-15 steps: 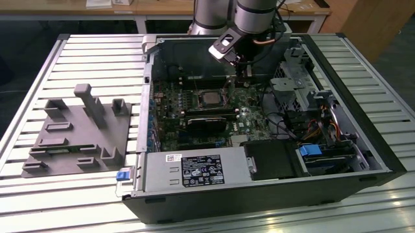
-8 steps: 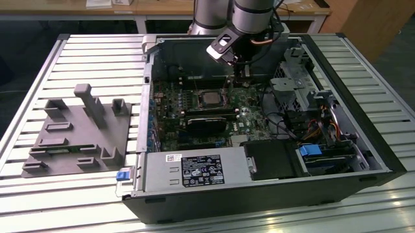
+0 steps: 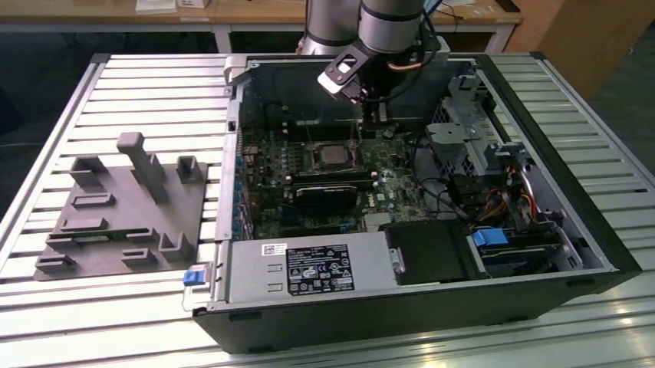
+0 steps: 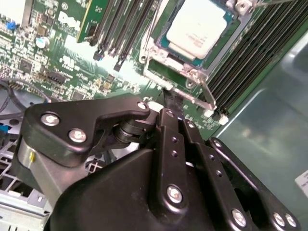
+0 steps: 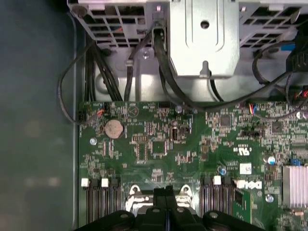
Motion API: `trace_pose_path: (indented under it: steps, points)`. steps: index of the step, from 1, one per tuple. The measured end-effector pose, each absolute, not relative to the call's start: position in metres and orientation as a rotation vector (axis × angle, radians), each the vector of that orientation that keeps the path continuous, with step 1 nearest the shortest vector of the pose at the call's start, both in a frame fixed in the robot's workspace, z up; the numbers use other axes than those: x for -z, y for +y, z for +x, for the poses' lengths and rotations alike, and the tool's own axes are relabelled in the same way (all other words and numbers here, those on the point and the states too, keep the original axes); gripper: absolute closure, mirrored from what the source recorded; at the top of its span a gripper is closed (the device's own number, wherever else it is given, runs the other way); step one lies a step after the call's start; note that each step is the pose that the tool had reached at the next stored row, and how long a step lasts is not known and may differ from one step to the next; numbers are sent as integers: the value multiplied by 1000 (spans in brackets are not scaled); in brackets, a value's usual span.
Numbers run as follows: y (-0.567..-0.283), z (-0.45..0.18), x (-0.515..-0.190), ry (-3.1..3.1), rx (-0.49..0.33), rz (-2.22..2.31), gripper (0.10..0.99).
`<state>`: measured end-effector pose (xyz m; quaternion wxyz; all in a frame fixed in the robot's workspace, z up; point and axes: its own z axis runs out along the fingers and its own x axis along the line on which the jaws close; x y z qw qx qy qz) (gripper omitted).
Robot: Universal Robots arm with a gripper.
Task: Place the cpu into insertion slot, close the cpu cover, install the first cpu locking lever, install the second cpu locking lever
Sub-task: 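Close the cpu cover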
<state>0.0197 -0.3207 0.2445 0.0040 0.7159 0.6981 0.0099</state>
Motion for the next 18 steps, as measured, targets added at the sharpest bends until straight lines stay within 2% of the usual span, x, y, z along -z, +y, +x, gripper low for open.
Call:
trace_pose_path:
  steps: [18]
  points:
    - [-321, 4, -242, 2187, -31, 2243, 980]
